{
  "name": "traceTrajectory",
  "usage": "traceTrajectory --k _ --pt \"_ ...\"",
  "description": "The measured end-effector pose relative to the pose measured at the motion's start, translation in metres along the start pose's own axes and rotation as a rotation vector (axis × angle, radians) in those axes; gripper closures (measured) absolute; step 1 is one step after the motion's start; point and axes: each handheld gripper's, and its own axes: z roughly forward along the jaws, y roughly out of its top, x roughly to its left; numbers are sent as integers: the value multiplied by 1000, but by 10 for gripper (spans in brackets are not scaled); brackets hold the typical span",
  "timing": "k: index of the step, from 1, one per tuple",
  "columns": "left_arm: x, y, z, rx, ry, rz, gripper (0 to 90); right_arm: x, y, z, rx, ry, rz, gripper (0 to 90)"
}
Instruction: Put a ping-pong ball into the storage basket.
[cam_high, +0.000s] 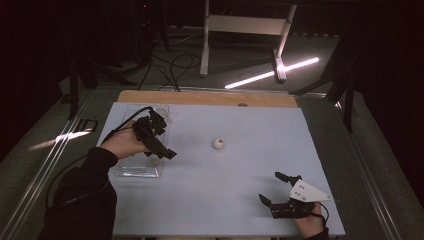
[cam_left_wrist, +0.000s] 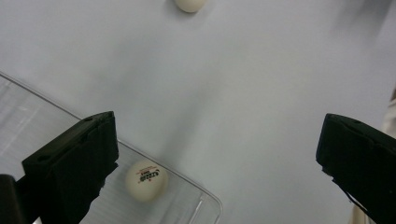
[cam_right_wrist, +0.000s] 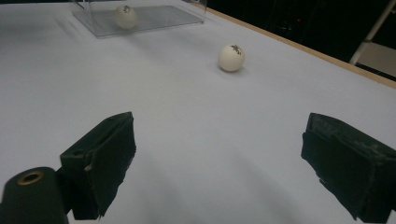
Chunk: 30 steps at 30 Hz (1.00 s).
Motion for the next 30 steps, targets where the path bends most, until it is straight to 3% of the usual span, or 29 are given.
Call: traceTrajectory --k 5,14,30 --pt "-4 8 4 6 -2 -6 3 0 0 0 -2 -1 2 98" --pt "-17 29 13 5 -13 31 3 -1 0 -1 -5 -1 1 98" --pt "-29 49 28 11 -26 47 3 0 0 -1 -5 1 -2 97"
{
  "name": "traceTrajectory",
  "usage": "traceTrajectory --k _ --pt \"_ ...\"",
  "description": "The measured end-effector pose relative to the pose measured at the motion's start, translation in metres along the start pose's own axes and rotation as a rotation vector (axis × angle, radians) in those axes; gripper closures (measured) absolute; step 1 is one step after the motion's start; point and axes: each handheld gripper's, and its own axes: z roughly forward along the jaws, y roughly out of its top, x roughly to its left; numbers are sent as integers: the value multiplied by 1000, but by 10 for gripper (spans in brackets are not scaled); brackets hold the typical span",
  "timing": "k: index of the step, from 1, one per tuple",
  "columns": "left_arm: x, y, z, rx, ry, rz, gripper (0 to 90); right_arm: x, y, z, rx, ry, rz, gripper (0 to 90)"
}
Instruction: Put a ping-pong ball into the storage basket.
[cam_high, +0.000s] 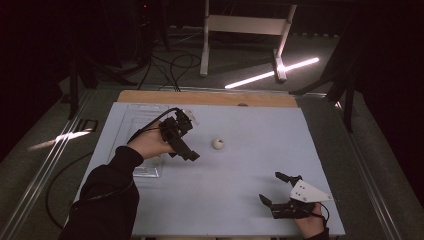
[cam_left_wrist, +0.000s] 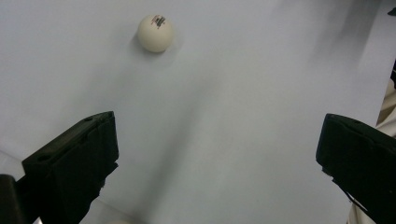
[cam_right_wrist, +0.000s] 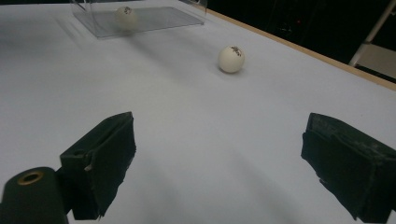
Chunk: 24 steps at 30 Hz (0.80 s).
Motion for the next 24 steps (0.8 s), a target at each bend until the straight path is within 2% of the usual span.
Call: traceTrajectory --k 10,24 --pt "-3 14 5 -30 33 -38 3 0 0 0 1 -1 1 98" --pt "-10 28 14 -62 62 -43 3 0 0 0 2 0 2 97"
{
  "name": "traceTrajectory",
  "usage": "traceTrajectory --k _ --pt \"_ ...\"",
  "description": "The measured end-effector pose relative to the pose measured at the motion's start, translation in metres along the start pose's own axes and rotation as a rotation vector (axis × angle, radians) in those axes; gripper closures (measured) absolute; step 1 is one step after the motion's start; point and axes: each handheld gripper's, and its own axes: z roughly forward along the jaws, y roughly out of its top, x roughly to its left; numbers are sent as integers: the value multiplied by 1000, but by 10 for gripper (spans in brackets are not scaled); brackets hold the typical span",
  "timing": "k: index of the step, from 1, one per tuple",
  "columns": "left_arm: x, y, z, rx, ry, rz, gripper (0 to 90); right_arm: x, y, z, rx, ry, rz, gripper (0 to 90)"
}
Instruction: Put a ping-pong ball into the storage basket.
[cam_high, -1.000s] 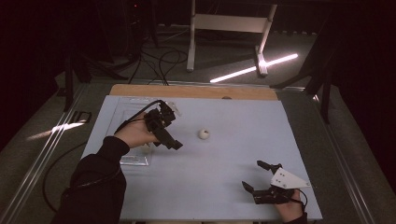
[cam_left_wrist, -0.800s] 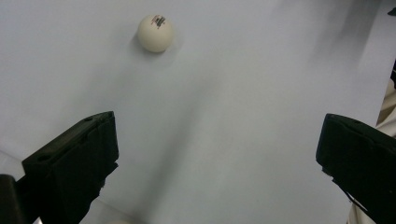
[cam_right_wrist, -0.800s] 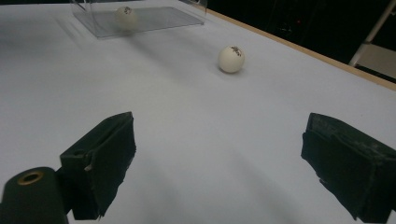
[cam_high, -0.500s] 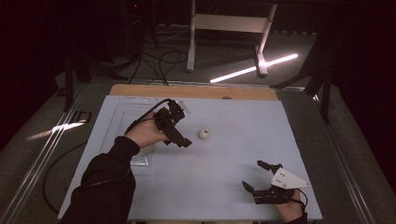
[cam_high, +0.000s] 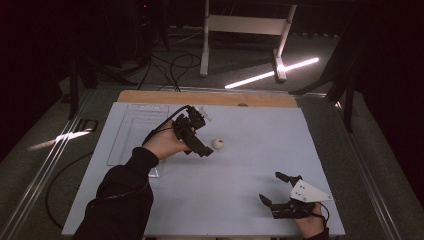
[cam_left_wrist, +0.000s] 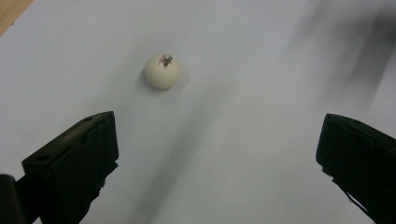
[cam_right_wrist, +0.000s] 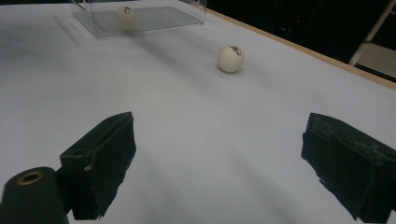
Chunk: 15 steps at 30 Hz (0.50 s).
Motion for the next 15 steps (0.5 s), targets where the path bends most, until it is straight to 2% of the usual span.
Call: traceTrajectory --k 5,15 --pt "-2 4 2 -6 27 -9 3 0 0 0 2 0 1 97" --pt "-6 10 13 -11 23 -10 3 0 0 0 0 0 2 97"
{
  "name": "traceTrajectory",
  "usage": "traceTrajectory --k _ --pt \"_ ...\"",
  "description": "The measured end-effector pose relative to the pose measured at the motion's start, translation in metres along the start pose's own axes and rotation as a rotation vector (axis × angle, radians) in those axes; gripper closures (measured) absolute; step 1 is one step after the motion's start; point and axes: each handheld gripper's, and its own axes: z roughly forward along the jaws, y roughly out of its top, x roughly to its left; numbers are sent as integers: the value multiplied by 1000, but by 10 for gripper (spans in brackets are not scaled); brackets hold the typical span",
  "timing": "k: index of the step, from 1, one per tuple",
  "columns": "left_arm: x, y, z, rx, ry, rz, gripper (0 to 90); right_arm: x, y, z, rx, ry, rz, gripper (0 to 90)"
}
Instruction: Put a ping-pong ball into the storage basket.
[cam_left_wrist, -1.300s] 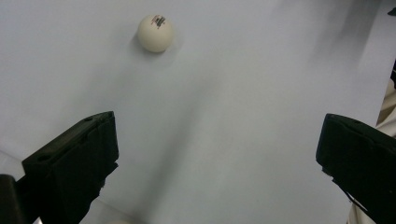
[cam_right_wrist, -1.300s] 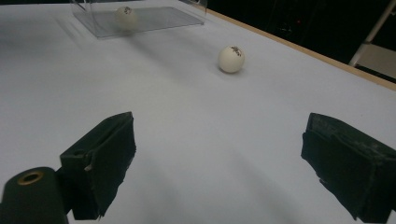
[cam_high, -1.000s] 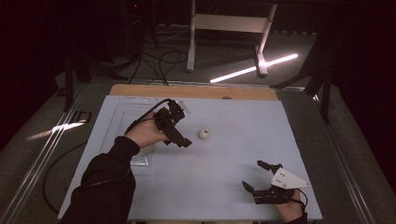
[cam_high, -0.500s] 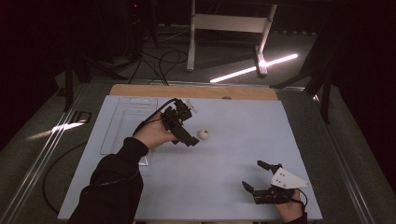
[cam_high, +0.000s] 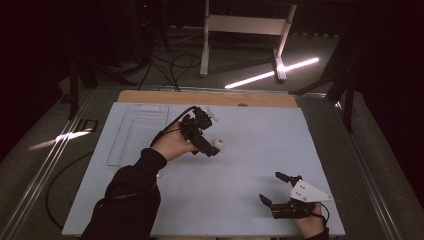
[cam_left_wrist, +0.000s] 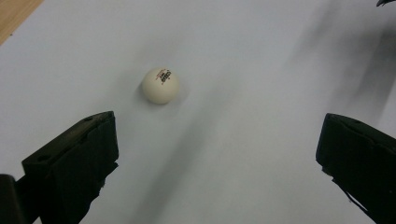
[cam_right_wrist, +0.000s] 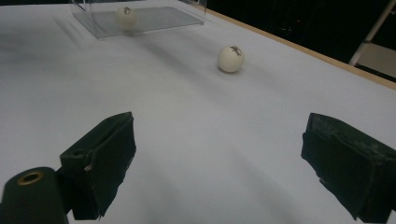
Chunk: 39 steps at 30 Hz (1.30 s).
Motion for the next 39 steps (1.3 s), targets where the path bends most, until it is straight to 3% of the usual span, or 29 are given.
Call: traceTrajectory --k 4,8,15,16,19,21,23,39 --pt "-1 2 5 5 20 0 3 0 0 0 3 1 -2 97" --pt "-2 3 9 14 13 6 3 0 0 0 4 2 0 97" --pt "-2 4 14 13 32 -21 3 0 0 1 5 3 5 97" --pt "-2 4 19 -3 58 -44 3 0 -1 1 6 3 0 97" --pt "0 6 22 -21 82 -89 4 0 0 1 7 3 1 97" --pt "0 6 22 -21 82 -89 3 0 0 1 8 2 2 97" --pt "1 7 27 -23 108 -108 4 0 0 1 2 1 1 97" --pt "1 13 48 -126 132 -218 4 -1 -1 1 3 -5 1 97"
